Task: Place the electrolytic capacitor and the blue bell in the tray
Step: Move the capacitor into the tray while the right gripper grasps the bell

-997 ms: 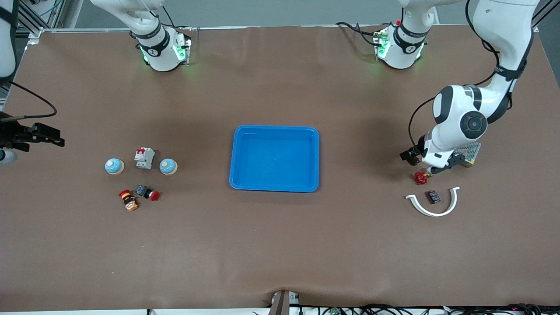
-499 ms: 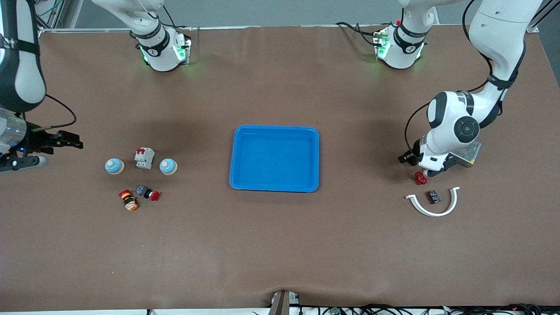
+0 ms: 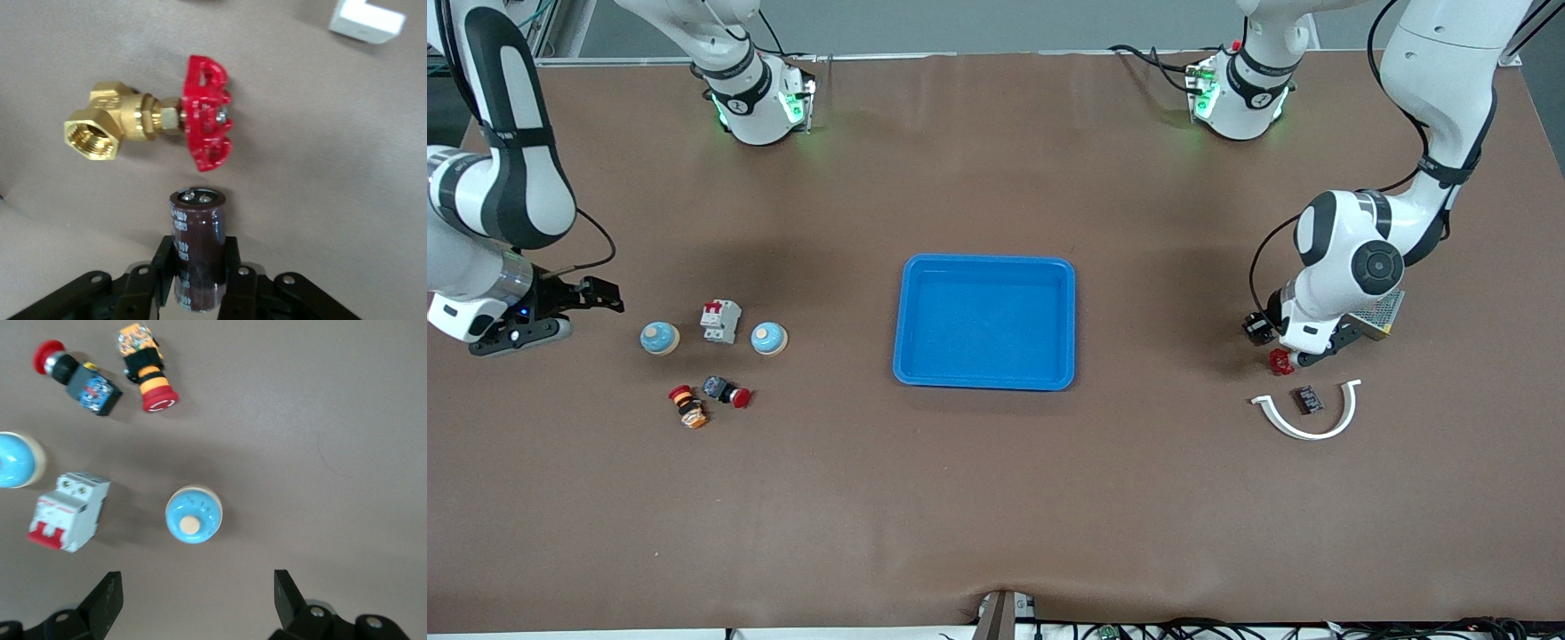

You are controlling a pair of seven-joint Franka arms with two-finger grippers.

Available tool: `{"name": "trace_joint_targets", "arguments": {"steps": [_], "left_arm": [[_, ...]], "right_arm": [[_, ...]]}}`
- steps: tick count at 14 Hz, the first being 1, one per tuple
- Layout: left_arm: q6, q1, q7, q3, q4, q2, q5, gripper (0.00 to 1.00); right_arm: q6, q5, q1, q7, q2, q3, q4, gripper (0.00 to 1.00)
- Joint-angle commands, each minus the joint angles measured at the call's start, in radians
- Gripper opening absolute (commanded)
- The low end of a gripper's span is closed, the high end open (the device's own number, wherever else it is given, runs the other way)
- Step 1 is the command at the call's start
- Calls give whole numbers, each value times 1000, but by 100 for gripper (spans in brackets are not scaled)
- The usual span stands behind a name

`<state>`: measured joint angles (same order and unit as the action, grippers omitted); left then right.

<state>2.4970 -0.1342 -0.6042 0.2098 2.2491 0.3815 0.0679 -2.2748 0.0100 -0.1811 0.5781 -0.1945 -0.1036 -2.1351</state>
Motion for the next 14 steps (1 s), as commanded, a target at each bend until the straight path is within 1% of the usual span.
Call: {"name": "trace_joint_targets", "arguments": {"steps": [1,4,8,11,14], "left_arm": [[-105,57,-66,5,-68,-15,-13,0],[-179,161,-187,5,-147,-9,-14,0],[-271,315,-380,3,-299,42,-14,0],[-303,434,-527,3,-399,95,-14,0],[-306,527,-641,3,-468,149,-14,0]], "right_arm": [[-141,-1,-14,19,1,15,-97,100],[-198,-1,-12,20,-46,15,-104,100],[-276,1,-14,31,-115,16,-103,100],[-324,1,-8,29,-151,16,-103,100],[-338,1,-5,29,-172,18,-103,100]]}}
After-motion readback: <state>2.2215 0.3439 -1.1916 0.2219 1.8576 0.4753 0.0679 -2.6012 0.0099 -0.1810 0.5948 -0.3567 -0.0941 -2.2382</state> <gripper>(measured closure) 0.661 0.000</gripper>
